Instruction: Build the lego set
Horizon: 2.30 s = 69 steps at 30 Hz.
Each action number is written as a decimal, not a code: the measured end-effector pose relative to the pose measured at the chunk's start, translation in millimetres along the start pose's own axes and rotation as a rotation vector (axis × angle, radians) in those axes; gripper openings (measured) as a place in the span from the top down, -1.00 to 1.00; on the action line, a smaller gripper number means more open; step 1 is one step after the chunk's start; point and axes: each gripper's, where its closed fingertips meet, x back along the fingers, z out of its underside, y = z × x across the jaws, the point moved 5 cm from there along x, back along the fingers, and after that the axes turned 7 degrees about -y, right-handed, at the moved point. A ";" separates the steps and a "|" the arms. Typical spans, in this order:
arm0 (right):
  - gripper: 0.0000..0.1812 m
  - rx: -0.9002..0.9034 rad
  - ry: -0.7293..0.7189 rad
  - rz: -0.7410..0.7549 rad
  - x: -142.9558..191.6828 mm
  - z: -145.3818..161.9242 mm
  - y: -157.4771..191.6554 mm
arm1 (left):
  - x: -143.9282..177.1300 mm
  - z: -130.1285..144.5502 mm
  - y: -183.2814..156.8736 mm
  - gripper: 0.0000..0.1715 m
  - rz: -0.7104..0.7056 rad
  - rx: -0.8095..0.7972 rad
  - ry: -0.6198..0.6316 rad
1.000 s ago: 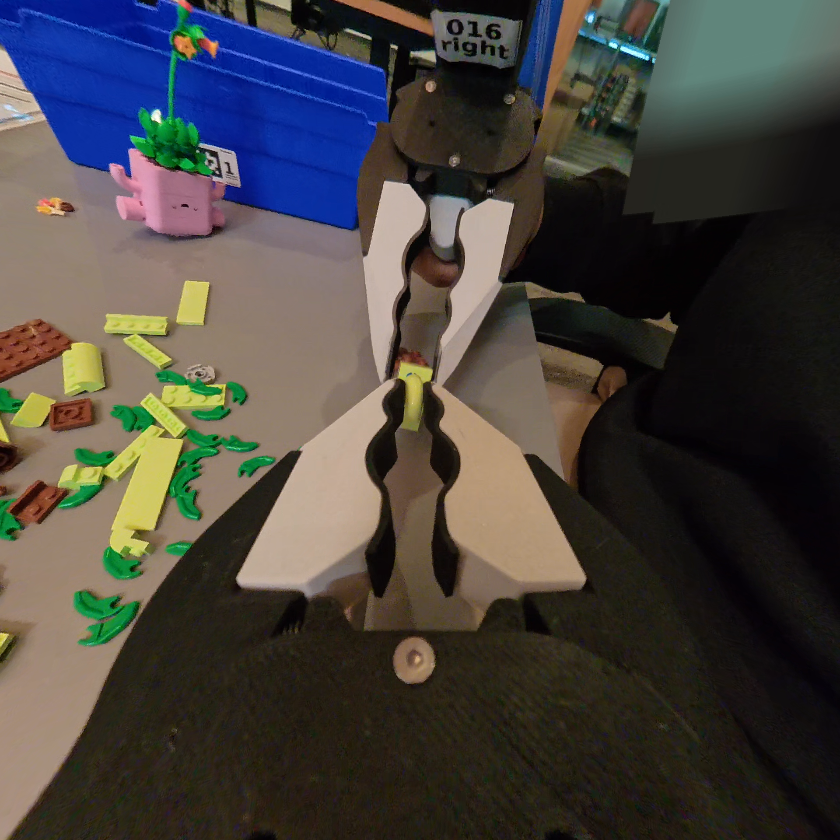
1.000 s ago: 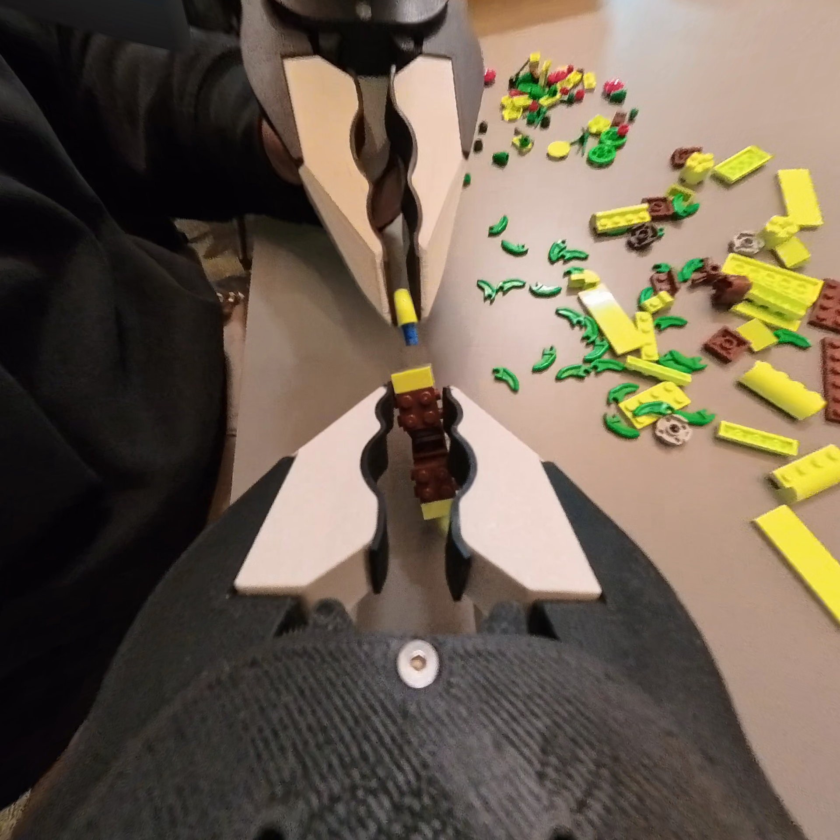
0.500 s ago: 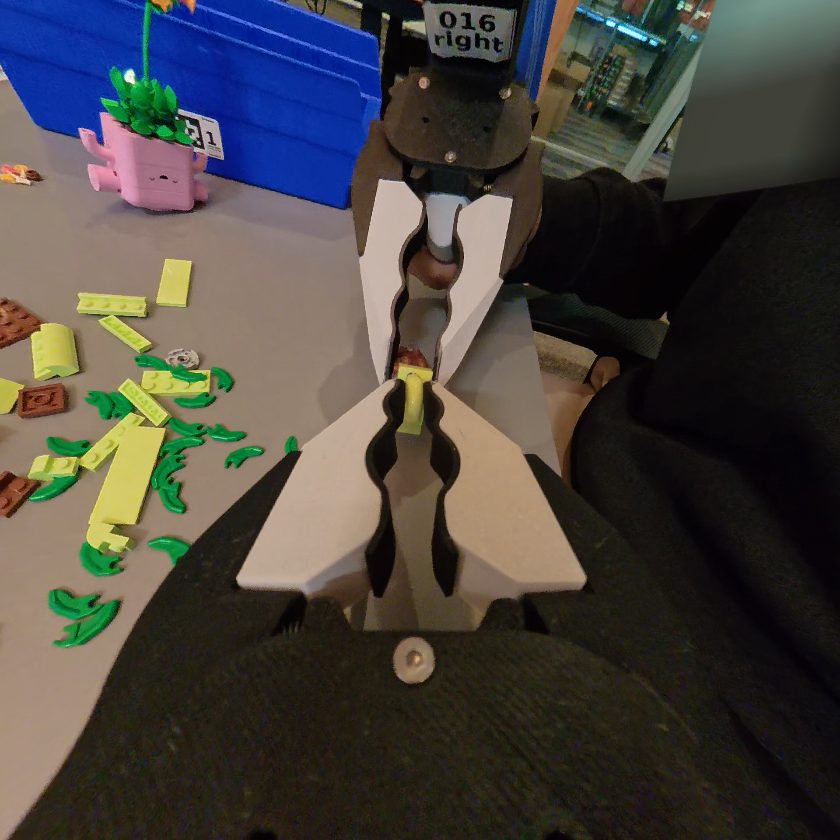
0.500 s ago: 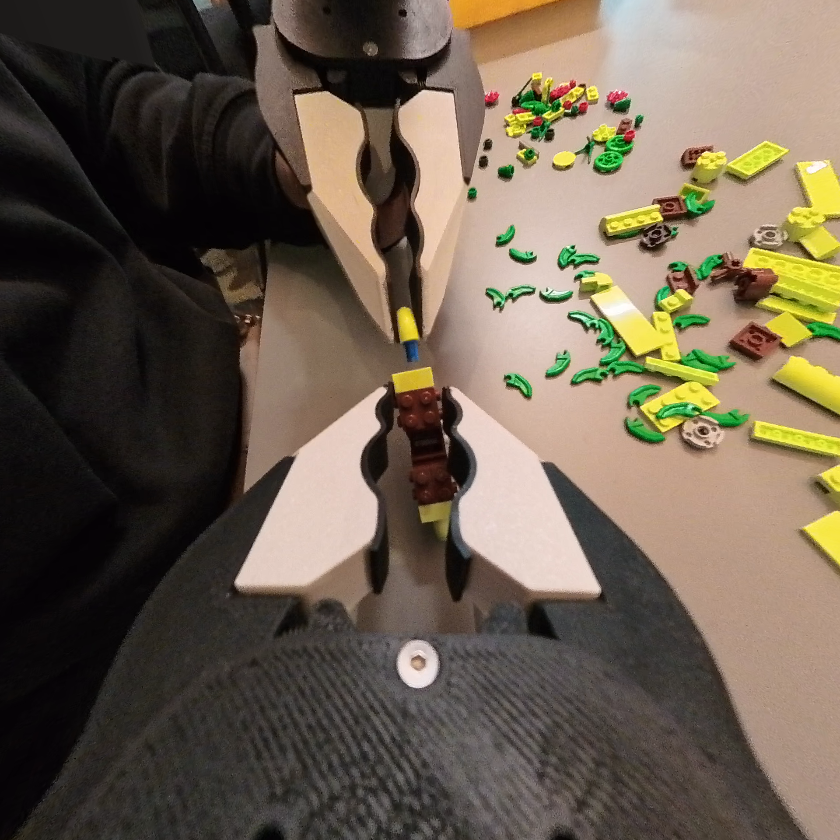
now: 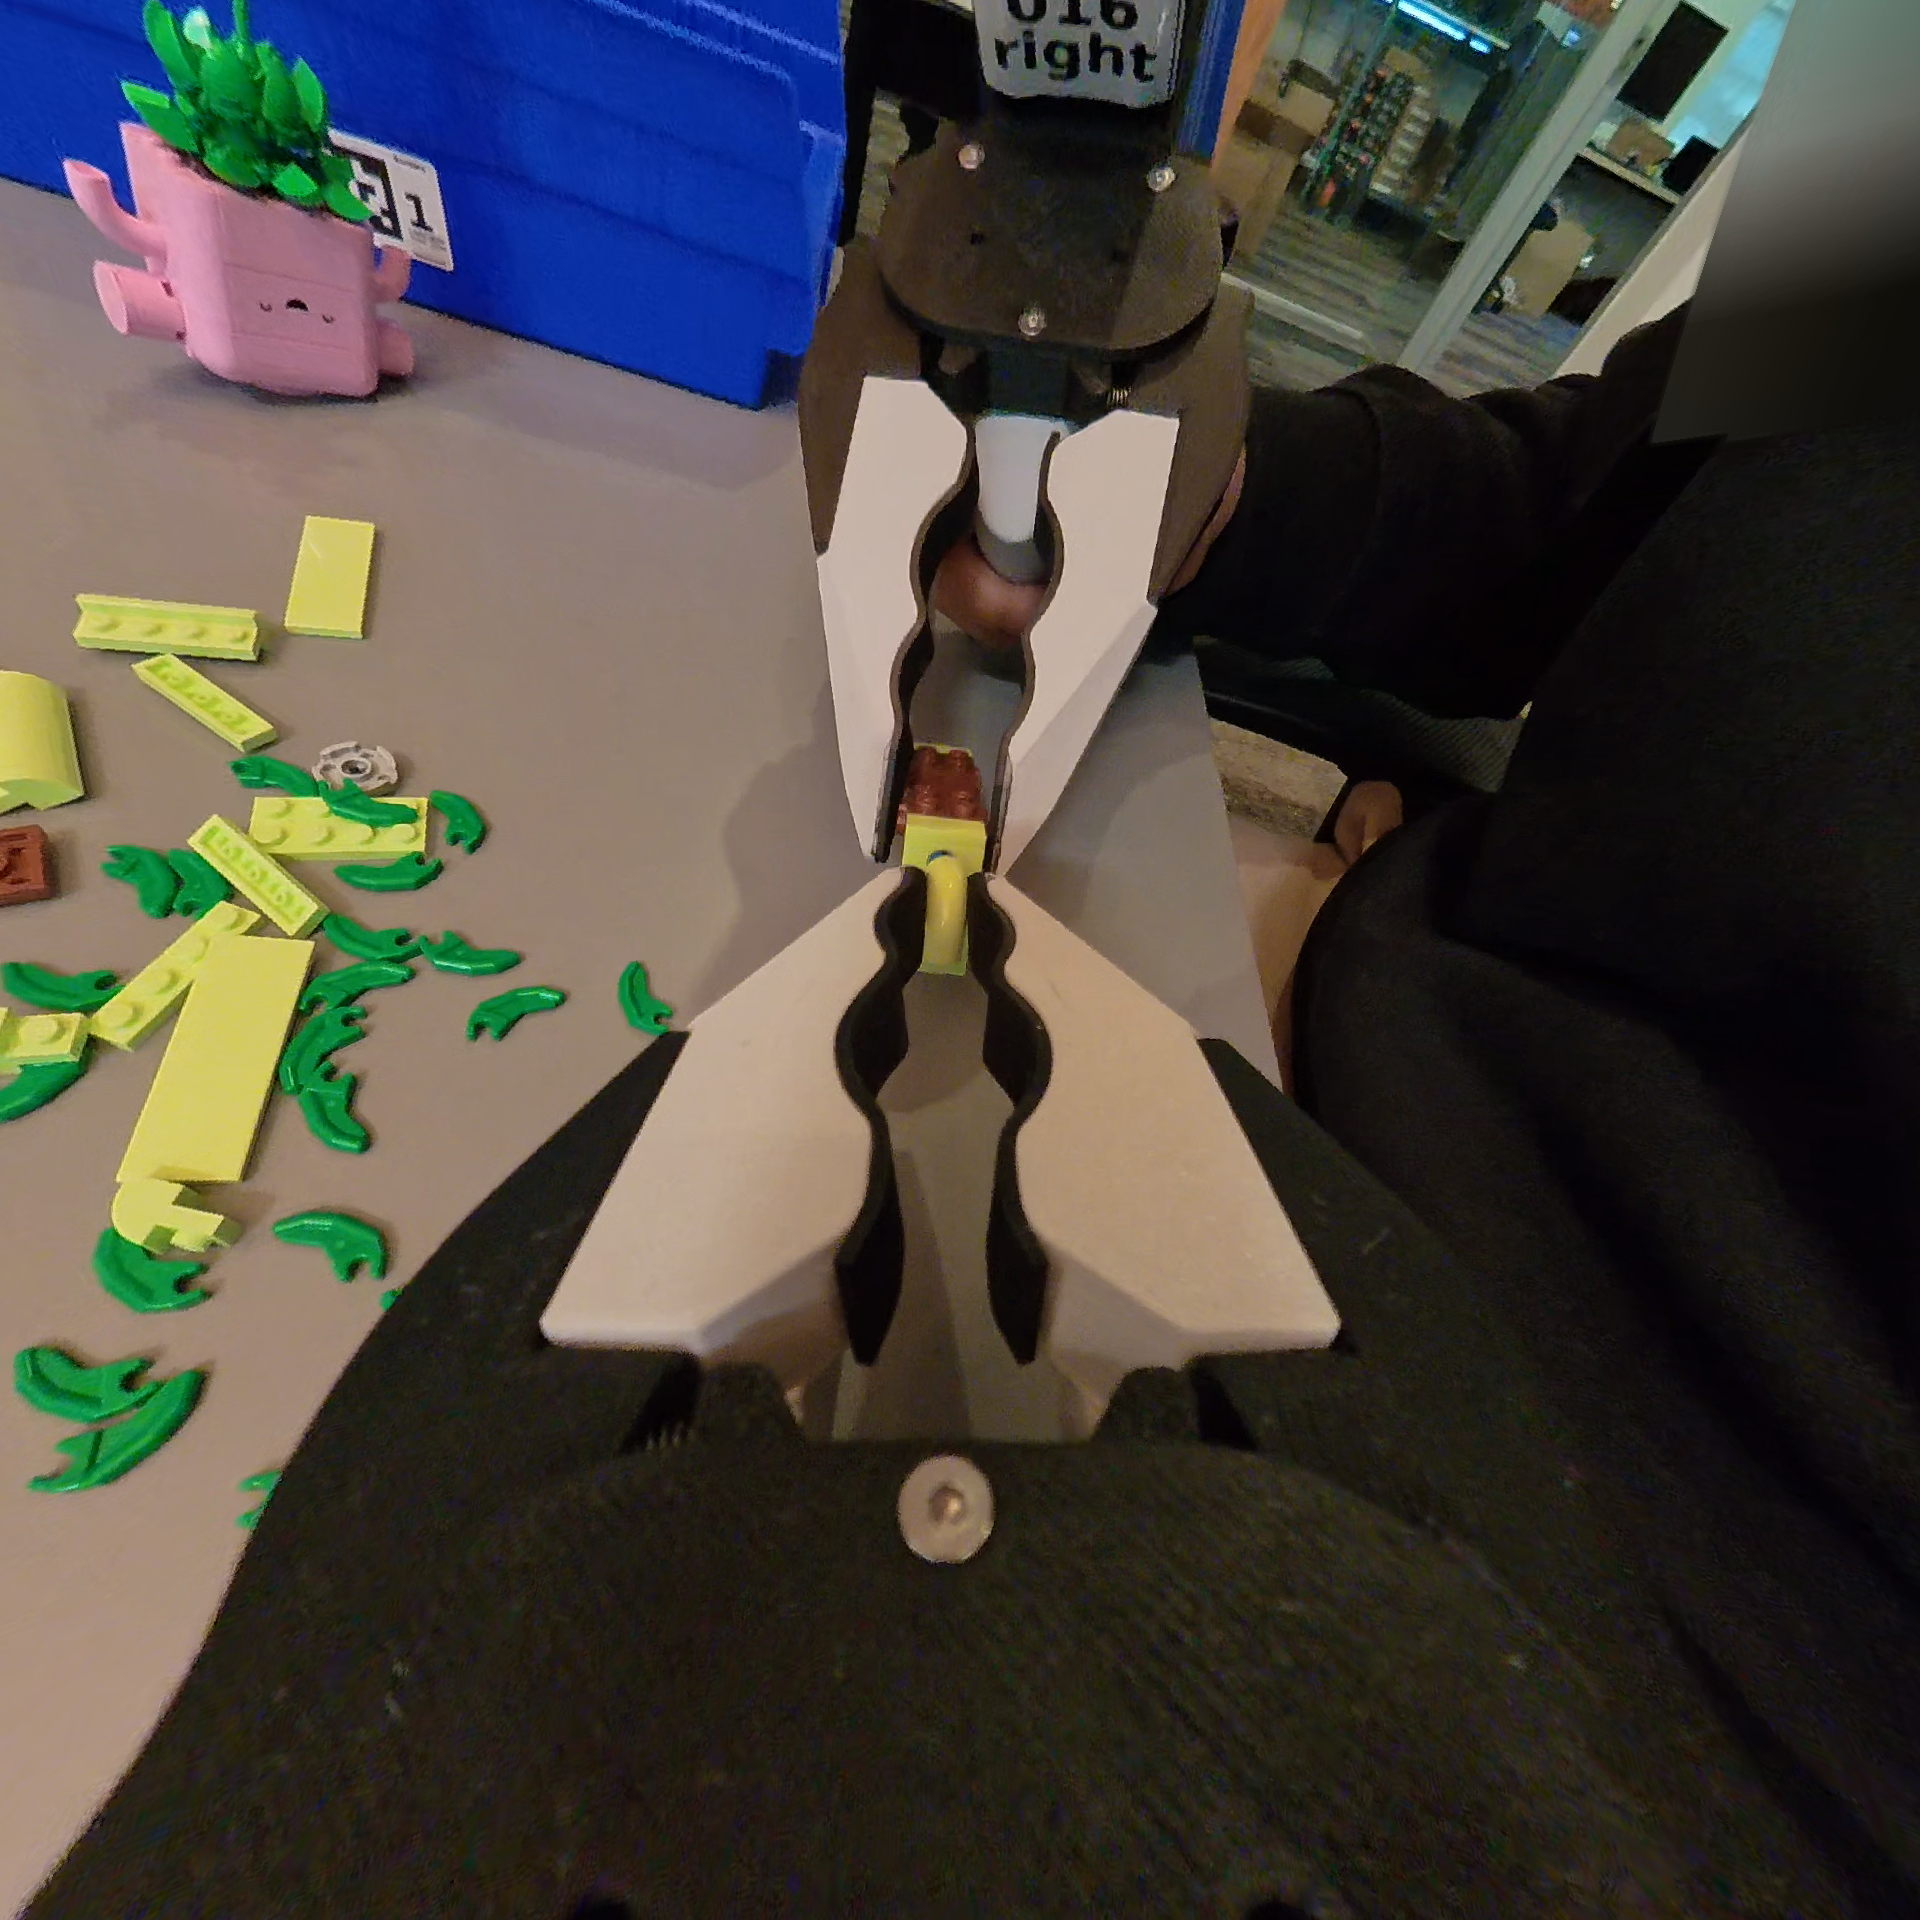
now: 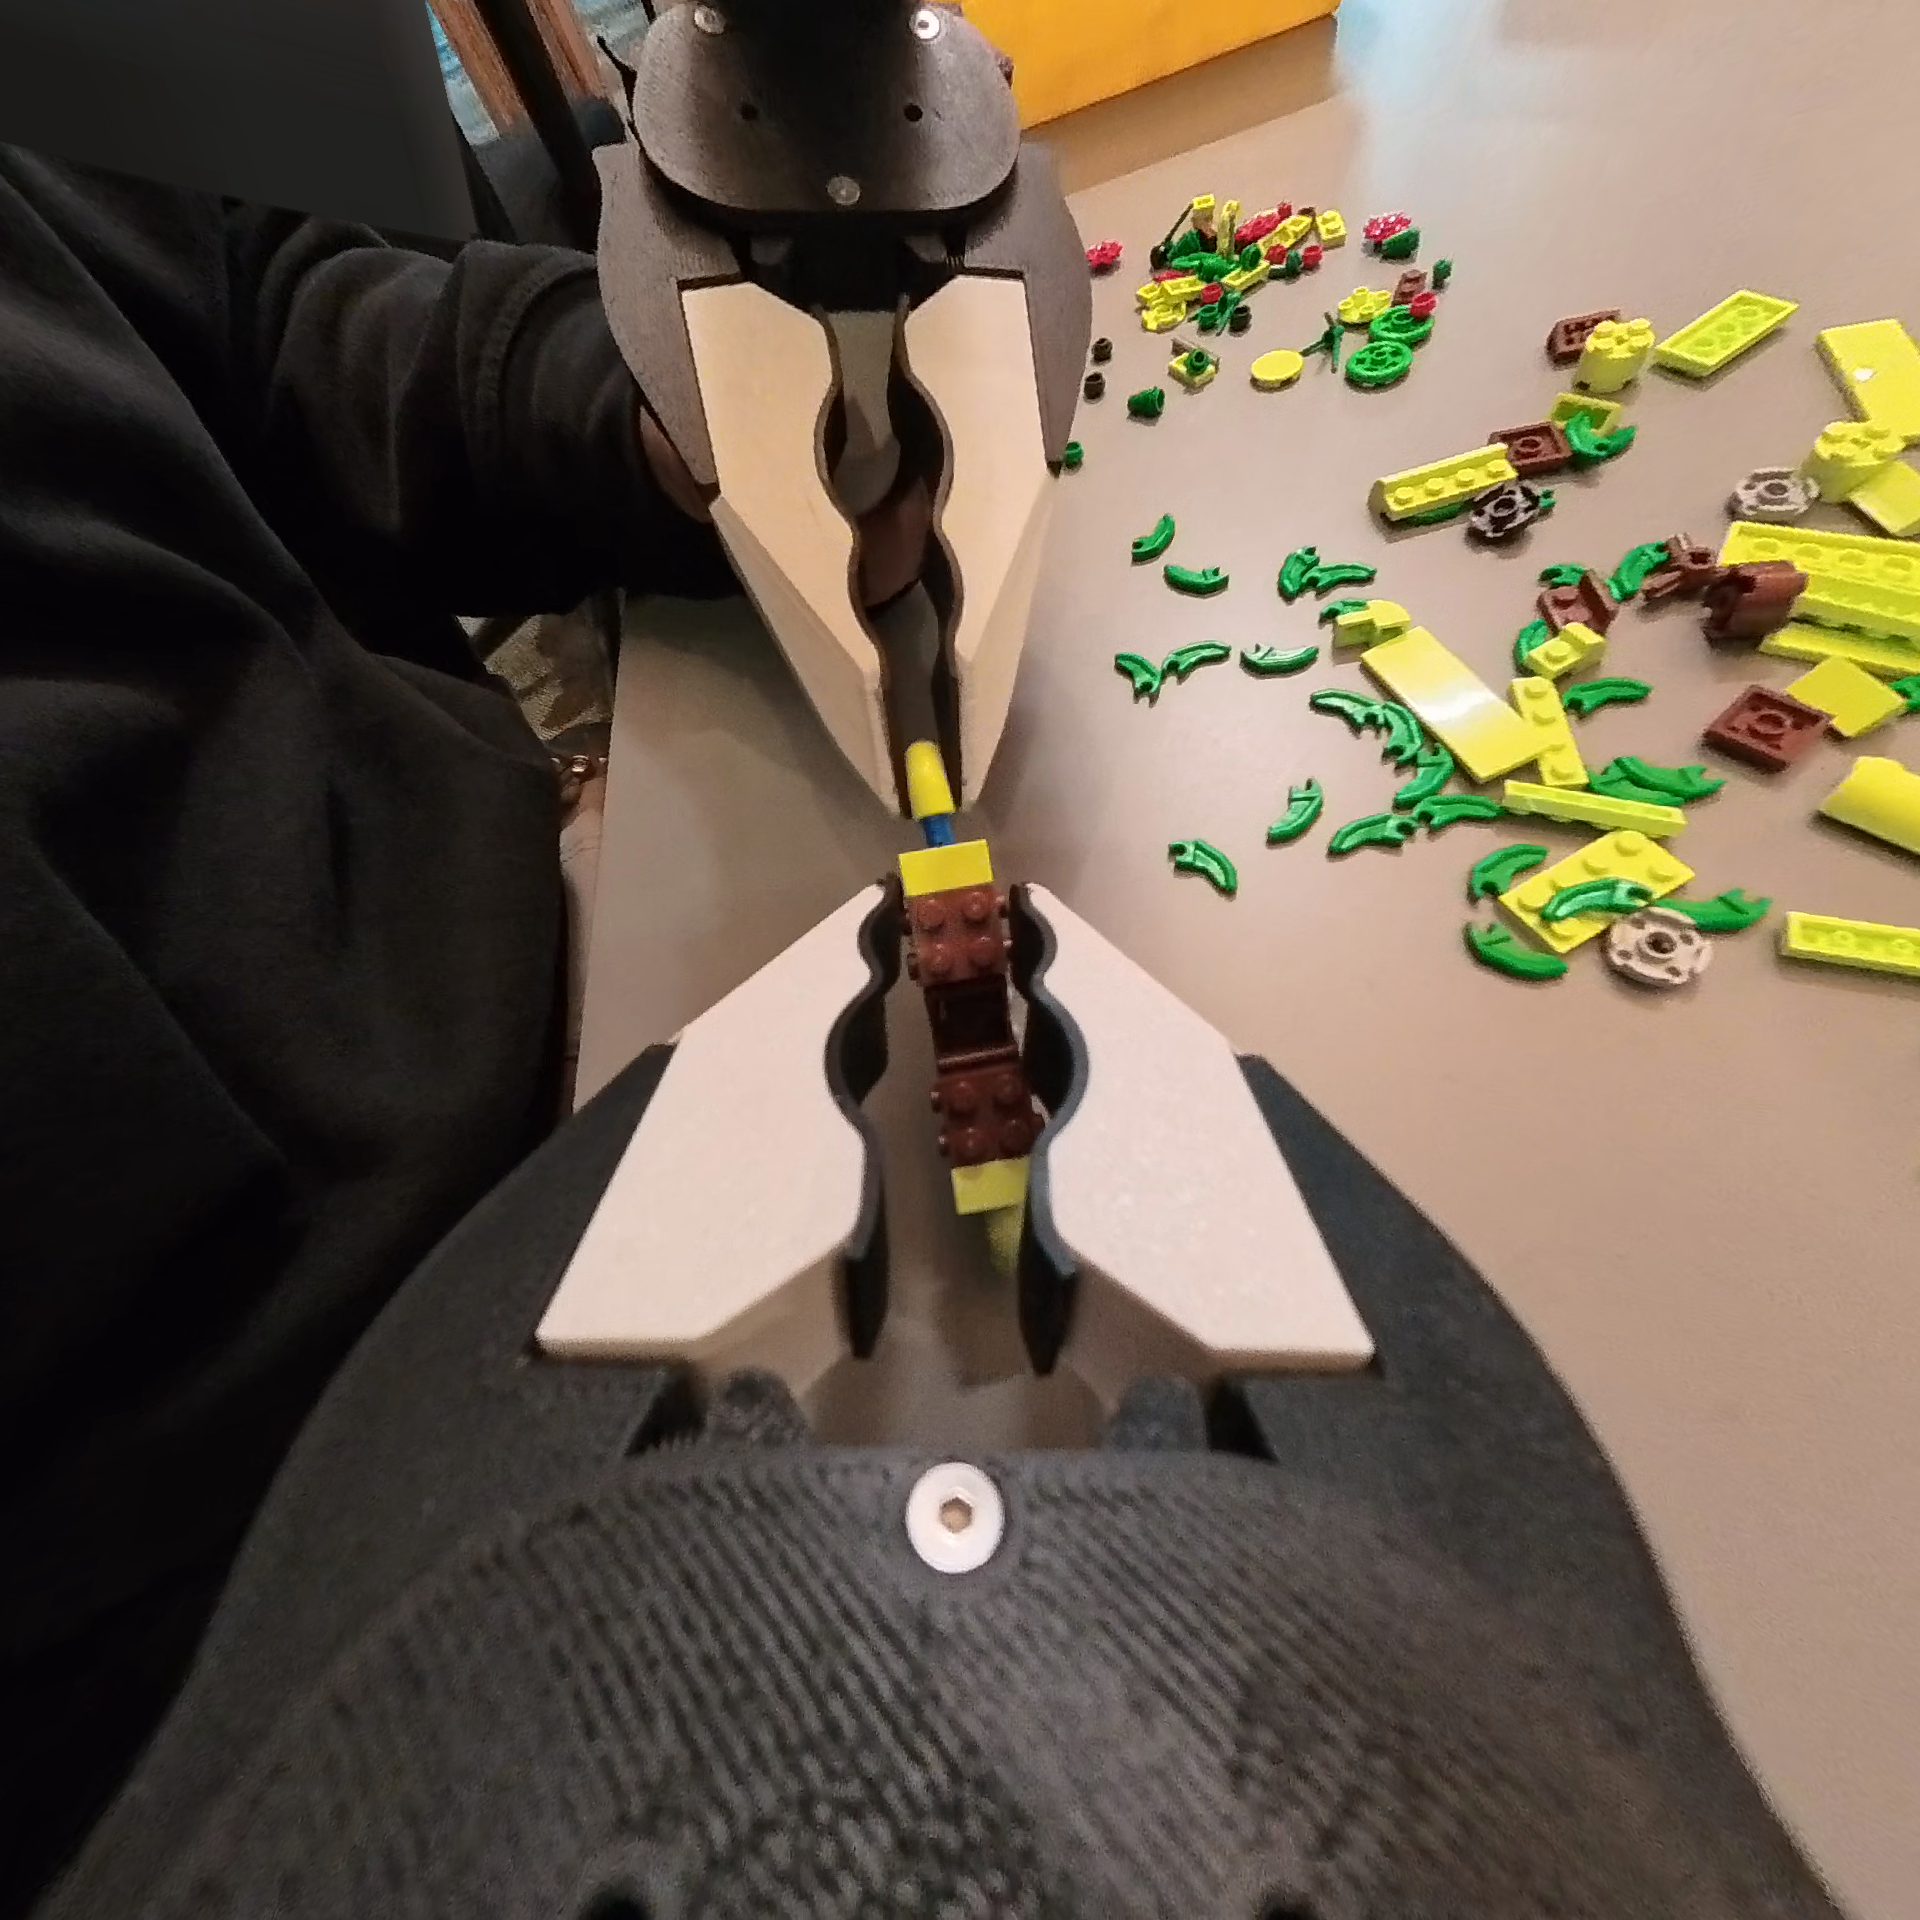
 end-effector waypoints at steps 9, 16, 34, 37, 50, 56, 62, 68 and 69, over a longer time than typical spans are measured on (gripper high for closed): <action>0.80 0.002 0.083 0.029 -6.0 15.2 0.5 | -10.1 15.3 1.1 0.94 -0.041 0.033 0.143; 0.80 -0.021 0.077 0.023 -5.2 15.9 0.0 | -10.2 19.2 3.7 0.94 -0.038 0.106 0.161; 0.80 0.033 0.118 0.050 -5.9 15.4 5.1 | -9.1 38.9 2.6 0.93 -0.069 0.154 0.307; 0.80 0.034 0.126 0.051 -6.0 15.1 5.2 | -6.7 39.9 1.4 0.93 -0.070 0.134 0.315; 0.80 0.048 0.145 0.057 -9.0 13.2 5.1 | -2.4 37.1 1.5 0.92 -0.139 0.030 0.297; 0.80 0.057 0.148 0.061 -10.1 12.5 4.7 | -1.5 35.6 2.7 0.94 -0.141 0.033 0.284; 0.81 0.067 0.065 0.031 -6.5 8.0 7.7 | 4.7 9.8 -7.2 0.94 0.041 0.197 0.020; 0.81 0.039 -0.150 -0.065 10.4 -10.6 14.7 | 15.5 -2.8 -4.3 0.94 0.204 0.426 -0.151; 0.81 0.044 -0.167 -0.079 11.9 -11.8 16.0 | 15.5 -2.6 -5.1 0.94 0.226 0.447 -0.152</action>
